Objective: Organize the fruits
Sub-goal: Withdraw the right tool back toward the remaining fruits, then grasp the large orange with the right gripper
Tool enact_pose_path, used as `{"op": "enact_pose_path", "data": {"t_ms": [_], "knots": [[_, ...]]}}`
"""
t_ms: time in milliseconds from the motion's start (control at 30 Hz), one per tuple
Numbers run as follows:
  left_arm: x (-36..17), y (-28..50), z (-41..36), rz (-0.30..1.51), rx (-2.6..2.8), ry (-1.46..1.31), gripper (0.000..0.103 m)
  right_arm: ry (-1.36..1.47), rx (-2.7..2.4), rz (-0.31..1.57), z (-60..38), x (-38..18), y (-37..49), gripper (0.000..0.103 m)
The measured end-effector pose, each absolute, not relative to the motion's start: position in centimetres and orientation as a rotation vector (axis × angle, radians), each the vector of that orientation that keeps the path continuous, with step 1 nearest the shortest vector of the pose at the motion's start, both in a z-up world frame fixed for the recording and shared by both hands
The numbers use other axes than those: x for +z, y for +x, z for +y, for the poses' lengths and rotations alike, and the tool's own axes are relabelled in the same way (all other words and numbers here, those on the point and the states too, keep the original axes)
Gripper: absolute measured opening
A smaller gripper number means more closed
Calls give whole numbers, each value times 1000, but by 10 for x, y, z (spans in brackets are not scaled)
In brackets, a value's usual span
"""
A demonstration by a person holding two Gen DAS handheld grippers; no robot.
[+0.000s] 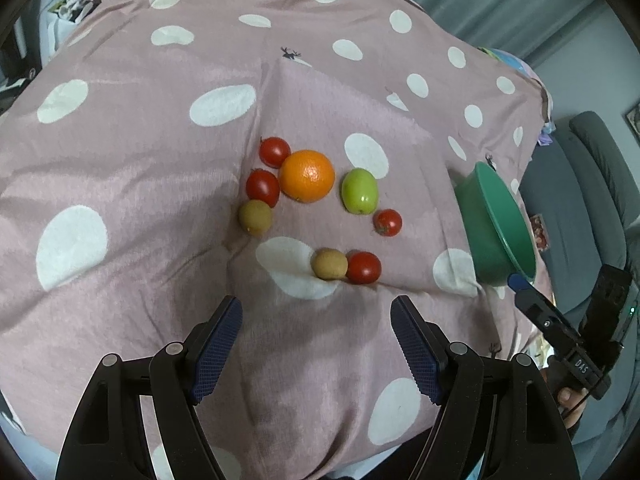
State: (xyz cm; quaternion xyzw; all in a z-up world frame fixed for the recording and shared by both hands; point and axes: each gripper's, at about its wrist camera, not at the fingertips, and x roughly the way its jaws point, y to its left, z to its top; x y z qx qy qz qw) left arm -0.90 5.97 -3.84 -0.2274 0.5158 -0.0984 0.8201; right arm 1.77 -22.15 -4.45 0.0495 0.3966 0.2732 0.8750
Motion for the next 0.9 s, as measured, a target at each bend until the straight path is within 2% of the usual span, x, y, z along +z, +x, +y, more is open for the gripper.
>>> {"op": "enact_pose_path", "data": {"t_ms": [433, 900], "knots": [[-50, -3, 79, 1083, -272, -644, 77, 16, 676, 898, -165, -61, 28, 72], [-47, 60, 79, 1087, -279, -618, 77, -99, 828, 906, -92, -64, 66, 72]]}}
